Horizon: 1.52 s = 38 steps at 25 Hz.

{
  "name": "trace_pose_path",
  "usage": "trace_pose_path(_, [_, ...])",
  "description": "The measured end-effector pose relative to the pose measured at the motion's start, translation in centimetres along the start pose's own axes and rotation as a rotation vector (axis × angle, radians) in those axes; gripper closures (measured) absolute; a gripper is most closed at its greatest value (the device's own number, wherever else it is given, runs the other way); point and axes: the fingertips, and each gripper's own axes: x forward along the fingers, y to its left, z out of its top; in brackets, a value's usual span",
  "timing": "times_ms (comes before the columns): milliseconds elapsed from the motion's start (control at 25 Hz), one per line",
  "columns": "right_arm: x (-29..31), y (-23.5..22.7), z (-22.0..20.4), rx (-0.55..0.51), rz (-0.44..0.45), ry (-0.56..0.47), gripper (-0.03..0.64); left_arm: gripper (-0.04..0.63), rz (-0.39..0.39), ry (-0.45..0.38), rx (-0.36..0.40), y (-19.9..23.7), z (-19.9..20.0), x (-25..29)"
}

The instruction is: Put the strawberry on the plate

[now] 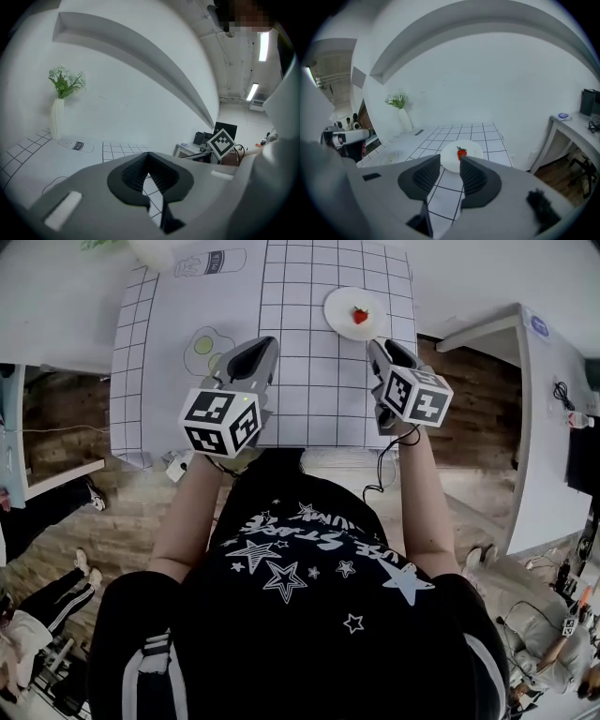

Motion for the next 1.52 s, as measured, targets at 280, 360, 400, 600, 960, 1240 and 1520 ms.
trace_pose_path(280, [-4.4,1.6,-1.1,-0.008,0.003,-0.062,0.549,0.586,0.037,-0.05,0.033,-2.3,0.2,-5.1])
trace_pose_path(360, [-5.4,2.2,-1.7,-0.012,0.01,-0.069,0.567,0.586,0.052,-0.059,0.036,-2.8,0.1,-6.7])
trace_pose_path(400, [-5.7,2.6,-2.0,-0.012,0.016,-0.071,0.575,0.586,0.062,-0.063,0.039,-3.0,0.1,-7.6])
trace_pose_path(600, [-6.5,4.7,-3.0,0.005,0.07,-0.082,0.598,0.586,0.123,-0.071,0.045,-2.8,-0.2,-11.6])
trace_pose_path(960, [-7.4,6.1,-3.9,-0.085,0.121,-0.075,0.601,0.586,0.142,-0.053,0.028,-2.9,-0.6,-12.5])
trace_pose_path(1240, [-7.0,5.8,-4.2,-0.035,0.107,-0.082,0.601,0.586,0.106,-0.046,0.028,-2.4,-0.4,-12.3])
trace_pose_path(1520, [-7.4,9.5,-4.9,-0.017,0.072,-0.091,0.601,0.586,0.051,-0.046,0.018,-0.4,-0.7,-14.6])
